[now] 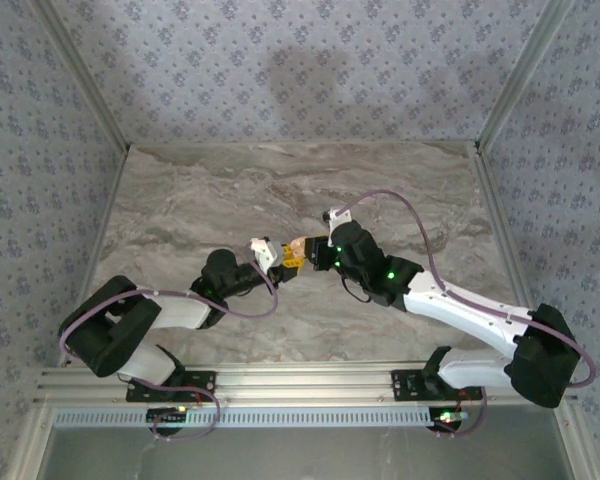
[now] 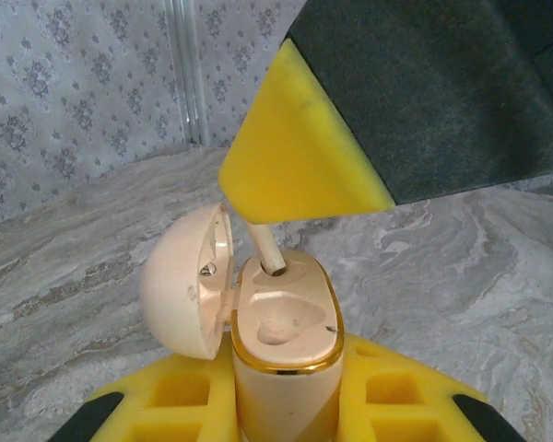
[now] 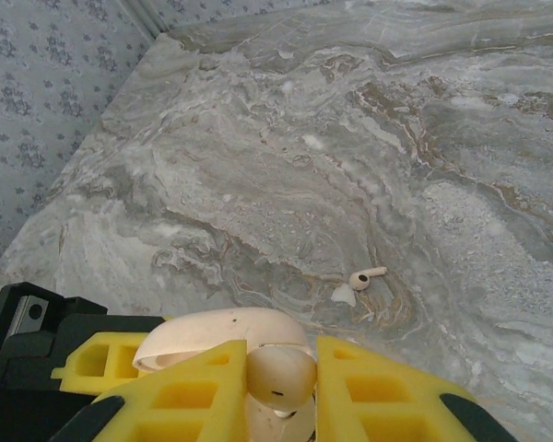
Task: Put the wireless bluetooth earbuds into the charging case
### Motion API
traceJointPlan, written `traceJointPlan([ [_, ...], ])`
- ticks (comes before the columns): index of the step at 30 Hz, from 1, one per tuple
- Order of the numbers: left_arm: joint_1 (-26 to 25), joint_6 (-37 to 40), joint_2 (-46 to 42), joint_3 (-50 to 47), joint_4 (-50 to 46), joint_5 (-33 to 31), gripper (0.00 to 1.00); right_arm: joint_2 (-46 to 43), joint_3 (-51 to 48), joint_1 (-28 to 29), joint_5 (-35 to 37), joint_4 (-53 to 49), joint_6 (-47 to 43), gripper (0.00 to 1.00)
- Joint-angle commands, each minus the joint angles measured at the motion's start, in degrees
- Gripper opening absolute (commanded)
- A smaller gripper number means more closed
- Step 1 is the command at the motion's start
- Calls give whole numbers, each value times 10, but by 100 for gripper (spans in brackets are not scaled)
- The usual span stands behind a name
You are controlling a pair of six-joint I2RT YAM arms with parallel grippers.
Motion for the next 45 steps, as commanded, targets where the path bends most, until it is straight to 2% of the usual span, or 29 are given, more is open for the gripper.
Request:
traceJointPlan([
  [1,-4,-9,-22,15,39,2,18,12,10,6,-1,-5,-13,23],
  [23,-4,11,-51,12,11,-29,18,32,60,58,46,-77,-80,25],
  [35,-4,8,-53,12,-7,-34,18,-3,88,54,93,-91,-127,24],
  [45,-4,6,-57,13,-8,-33,18,0,91,46,76,-83,-149,24],
])
